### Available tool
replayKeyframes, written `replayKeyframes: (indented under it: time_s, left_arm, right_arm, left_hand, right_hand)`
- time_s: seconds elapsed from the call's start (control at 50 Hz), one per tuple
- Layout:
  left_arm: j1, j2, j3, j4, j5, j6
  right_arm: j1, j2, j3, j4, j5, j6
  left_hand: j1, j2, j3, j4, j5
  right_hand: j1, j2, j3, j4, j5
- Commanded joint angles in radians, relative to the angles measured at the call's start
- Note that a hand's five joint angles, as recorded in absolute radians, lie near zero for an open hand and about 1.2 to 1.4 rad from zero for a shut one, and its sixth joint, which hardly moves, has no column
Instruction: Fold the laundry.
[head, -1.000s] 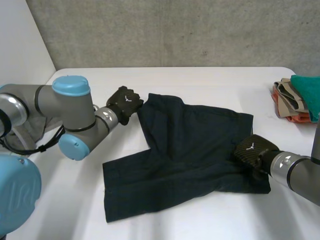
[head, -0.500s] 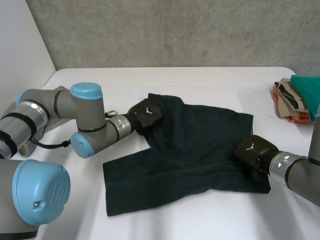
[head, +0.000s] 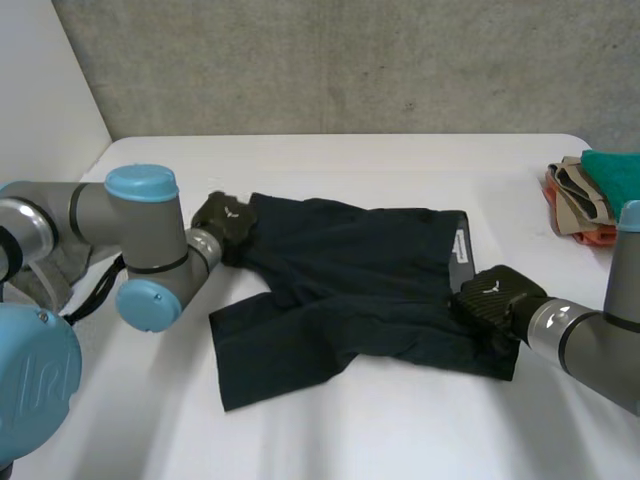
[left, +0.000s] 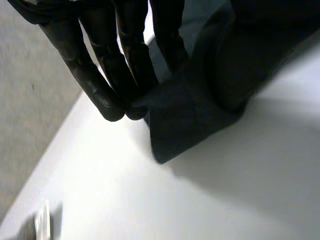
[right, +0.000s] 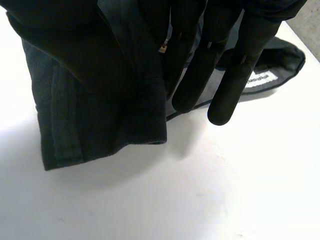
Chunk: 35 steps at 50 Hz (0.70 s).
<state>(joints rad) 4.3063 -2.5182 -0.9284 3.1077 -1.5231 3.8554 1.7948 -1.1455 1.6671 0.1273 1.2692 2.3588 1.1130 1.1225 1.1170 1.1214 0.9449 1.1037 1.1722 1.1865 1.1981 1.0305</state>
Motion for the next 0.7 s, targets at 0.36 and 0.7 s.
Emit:
replayKeyframes:
  time_s: [0.36,0.7]
  left_arm:
    - [0.026,0.21,-0.17,-0.064,0.049,-0.178]
    - [0.053,0.045,-0.055,-0.083,0.077,-0.093]
  right_arm:
    - [0.054,-0.002,-0.004,-0.031,0.048,0.027]
    - [0.055,0.004,-0.004,-0.038,0.052,0.02]
  left_hand:
    - [-0.492,-0.501,-0.495,-0.5,-0.498]
    - [0.283,0.274,0.279,0.275,0.277]
  right_hand:
    - [0.293,0.224,0.21,0.198,0.191]
    - [0.293,0.224,0.21,0.198,0.191]
